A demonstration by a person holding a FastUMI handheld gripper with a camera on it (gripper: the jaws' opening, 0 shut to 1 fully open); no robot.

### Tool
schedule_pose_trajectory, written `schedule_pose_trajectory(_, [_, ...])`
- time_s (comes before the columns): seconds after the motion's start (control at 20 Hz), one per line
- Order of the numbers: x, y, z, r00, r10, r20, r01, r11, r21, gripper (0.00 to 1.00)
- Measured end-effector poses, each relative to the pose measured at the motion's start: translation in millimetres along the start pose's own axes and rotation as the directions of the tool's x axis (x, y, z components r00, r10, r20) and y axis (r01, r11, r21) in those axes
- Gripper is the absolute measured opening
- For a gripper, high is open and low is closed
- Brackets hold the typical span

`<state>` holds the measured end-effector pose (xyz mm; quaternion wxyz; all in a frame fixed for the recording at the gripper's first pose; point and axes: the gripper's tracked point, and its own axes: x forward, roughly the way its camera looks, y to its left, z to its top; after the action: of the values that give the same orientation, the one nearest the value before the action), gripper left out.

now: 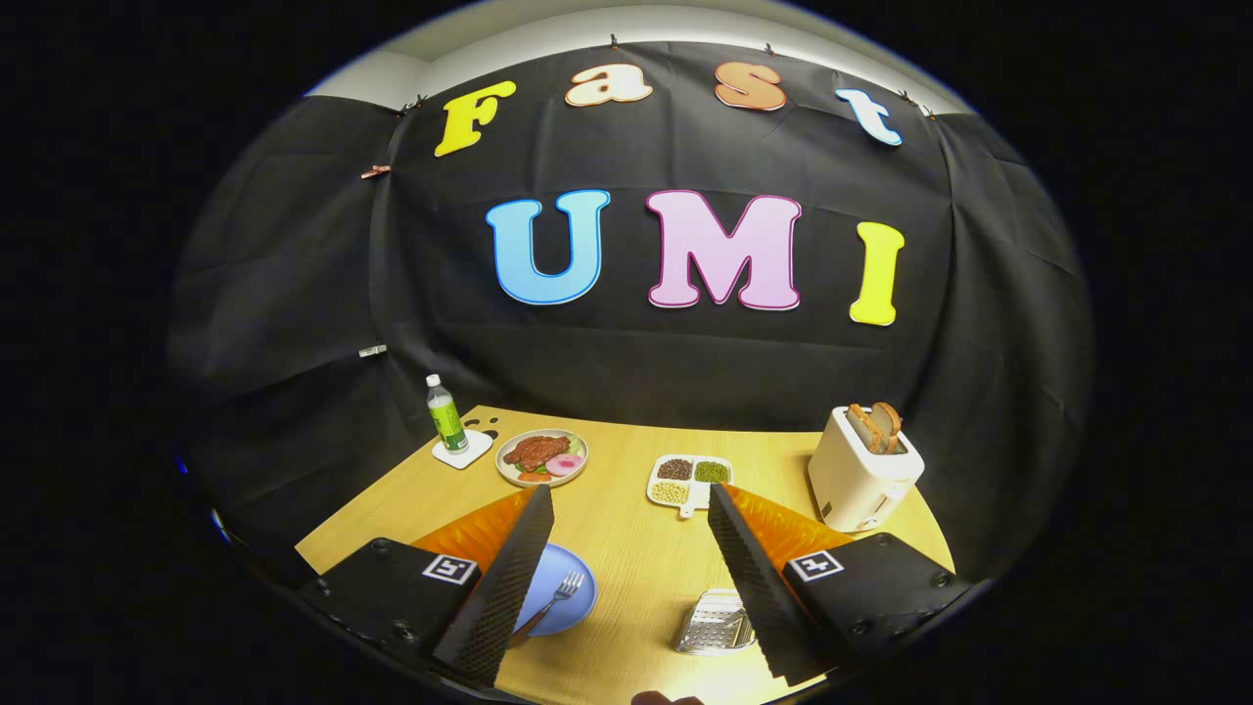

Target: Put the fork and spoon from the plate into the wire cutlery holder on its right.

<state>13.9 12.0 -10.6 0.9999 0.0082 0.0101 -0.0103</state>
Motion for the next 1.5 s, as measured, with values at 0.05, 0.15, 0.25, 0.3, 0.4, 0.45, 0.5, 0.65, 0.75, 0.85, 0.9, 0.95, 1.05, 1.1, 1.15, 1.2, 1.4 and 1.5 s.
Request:
schedule_pose_trajectory(0.05, [1, 3, -3, 1.0, 0.003, -0.007, -0.003, 1.0, -0.003, 0.99])
schedule_pose_trajectory(0.15, [5, 10, -10, 1.0, 0.007, -0.023, -0.007, 1.0, -0.006, 0.99])
schedule_pose_trajectory(0.25, [9, 19, -16, 0.999, 0.014, -0.04, -0.014, 1.0, -0.006, 0.99])
schedule_pose_trajectory(0.3, [12, 23, -21, 0.998, 0.019, -0.054, -0.019, 1.0, -0.003, 0.99])
schedule_pose_trajectory(0.4, [21, 36, -38, 0.994, 0.036, -0.099, -0.035, 0.999, 0.012, 0.99])
schedule_pose_trajectory(0.45, [24, 43, -50, 0.99, 0.05, -0.131, -0.048, 0.999, 0.024, 0.99])
schedule_pose_trajectory(0.5, [28, 52, -61, 0.984, 0.065, -0.166, -0.06, 0.998, 0.036, 0.99])
schedule_pose_trajectory(0.65, [41, 80, -101, 0.956, 0.112, -0.27, -0.106, 0.994, 0.037, 0.99])
schedule_pose_trajectory(0.75, [47, 97, -128, 0.932, 0.133, -0.337, -0.136, 0.991, 0.015, 1.0])
schedule_pose_trajectory(0.85, [56, 112, -159, 0.901, 0.149, -0.407, -0.159, 0.987, 0.011, 1.0])
schedule_pose_trajectory(0.9, [60, 115, -174, 0.884, 0.146, -0.445, -0.16, 0.987, 0.006, 1.0])
schedule_pose_trajectory(0.95, [62, 117, -189, 0.863, 0.143, -0.484, -0.162, 0.987, 0.003, 1.0])
schedule_pose_trajectory(1.05, [70, 118, -216, 0.824, 0.121, -0.553, -0.138, 0.99, 0.011, 1.0])
schedule_pose_trajectory(1.1, [73, 120, -227, 0.806, 0.118, -0.58, -0.129, 0.991, 0.023, 1.0])
schedule_pose_trajectory(1.15, [75, 121, -238, 0.789, 0.114, -0.604, -0.122, 0.992, 0.028, 1.0])
schedule_pose_trajectory(1.2, [79, 121, -245, 0.775, 0.11, -0.622, -0.119, 0.992, 0.027, 1.0])
schedule_pose_trajectory(1.4, [89, 124, -266, 0.742, 0.106, -0.662, -0.123, 0.992, 0.021, 0.92])
schedule_pose_trajectory(1.5, [92, 125, -277, 0.715, 0.102, -0.692, -0.106, 0.994, 0.037, 0.81])
